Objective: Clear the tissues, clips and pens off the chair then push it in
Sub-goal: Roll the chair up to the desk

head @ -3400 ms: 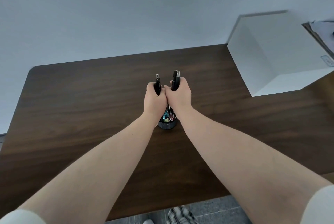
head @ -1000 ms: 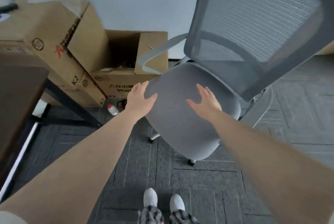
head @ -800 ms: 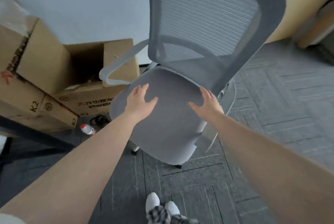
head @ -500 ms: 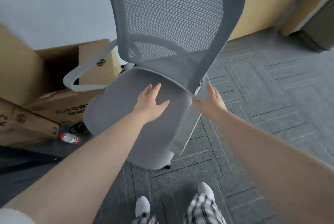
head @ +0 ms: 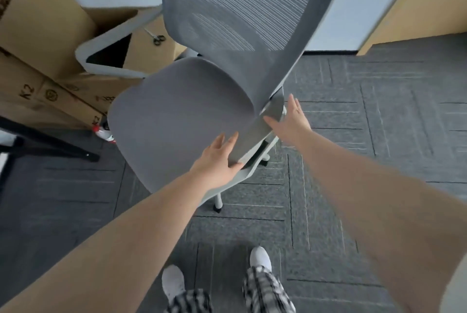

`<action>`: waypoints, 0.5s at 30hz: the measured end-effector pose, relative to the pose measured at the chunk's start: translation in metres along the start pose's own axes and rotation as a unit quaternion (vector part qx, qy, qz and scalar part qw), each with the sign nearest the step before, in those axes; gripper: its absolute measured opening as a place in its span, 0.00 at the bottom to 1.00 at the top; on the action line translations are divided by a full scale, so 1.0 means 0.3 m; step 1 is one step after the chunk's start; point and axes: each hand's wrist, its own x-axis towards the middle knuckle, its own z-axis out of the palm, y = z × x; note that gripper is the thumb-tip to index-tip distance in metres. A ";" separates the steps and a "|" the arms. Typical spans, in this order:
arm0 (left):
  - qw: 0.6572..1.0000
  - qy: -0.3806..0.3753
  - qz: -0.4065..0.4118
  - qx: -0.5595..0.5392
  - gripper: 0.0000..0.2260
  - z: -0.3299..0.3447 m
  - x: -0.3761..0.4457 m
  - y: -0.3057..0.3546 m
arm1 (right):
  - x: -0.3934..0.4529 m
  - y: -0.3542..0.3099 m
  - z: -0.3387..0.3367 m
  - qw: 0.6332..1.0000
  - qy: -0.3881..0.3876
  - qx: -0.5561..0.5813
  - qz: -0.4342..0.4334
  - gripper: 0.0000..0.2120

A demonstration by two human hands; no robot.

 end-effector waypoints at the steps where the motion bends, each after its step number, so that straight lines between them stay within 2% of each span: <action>1: 1.000 0.000 -0.004 0.003 0.32 0.008 -0.002 0.001 | 0.007 0.000 -0.002 1.000 -0.002 0.005 -0.014 0.44; 7: 0.999 0.001 -0.017 0.042 0.31 0.005 -0.008 0.007 | 0.002 -0.014 0.013 0.998 0.007 0.046 -0.045 0.43; 15: 0.996 0.050 0.000 0.067 0.30 0.047 -0.022 -0.038 | -0.031 -0.010 0.039 0.998 0.020 0.015 -0.060 0.42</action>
